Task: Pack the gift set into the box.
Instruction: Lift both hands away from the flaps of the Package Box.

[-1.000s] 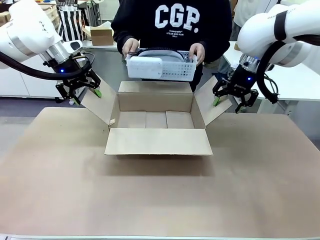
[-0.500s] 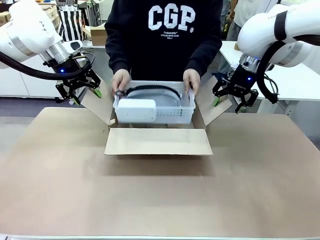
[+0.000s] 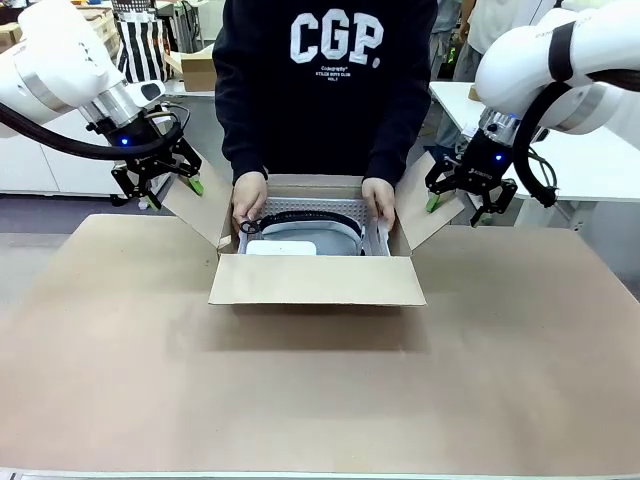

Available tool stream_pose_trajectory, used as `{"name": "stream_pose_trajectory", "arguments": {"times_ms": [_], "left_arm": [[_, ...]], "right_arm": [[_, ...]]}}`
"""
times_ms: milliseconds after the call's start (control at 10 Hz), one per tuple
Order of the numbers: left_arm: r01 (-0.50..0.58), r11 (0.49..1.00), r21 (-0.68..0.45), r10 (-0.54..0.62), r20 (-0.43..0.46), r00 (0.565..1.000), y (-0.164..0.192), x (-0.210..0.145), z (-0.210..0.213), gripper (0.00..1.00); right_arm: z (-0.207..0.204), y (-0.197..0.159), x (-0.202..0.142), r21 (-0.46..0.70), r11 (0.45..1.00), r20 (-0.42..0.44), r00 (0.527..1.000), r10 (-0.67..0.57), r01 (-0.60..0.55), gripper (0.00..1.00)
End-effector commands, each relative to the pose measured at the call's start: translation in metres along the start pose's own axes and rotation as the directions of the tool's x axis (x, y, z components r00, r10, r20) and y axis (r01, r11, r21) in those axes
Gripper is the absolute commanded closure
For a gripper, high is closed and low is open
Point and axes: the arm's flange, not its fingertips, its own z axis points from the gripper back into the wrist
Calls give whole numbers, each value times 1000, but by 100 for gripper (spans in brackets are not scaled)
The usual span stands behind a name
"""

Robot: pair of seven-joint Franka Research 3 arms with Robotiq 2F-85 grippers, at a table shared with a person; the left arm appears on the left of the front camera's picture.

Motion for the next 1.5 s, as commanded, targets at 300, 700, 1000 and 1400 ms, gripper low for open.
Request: {"name": "stream_pose_trajectory", "arguments": {"times_ms": [300, 700, 1000, 1400], "left_arm": [[5, 1000, 15, -5, 3, 1000, 1, -2, 2, 0], [5, 1000, 15, -5, 3, 1000, 1, -2, 2, 0], [5, 1000, 15, -5, 3, 1000, 1, -2, 2, 0], [5, 1000, 15, -5, 3, 1000, 1, -2, 2, 0]], "right_arm": [[2, 4, 3, -15, 1000, 0, 1000, -13, 13, 0], [2, 4, 3, -15, 1000, 0, 1000, -13, 13, 0], [2, 4, 3, -15, 1000, 0, 1000, -13, 13, 0], [2, 4, 3, -15, 1000, 0, 1000, -13, 13, 0]]}}
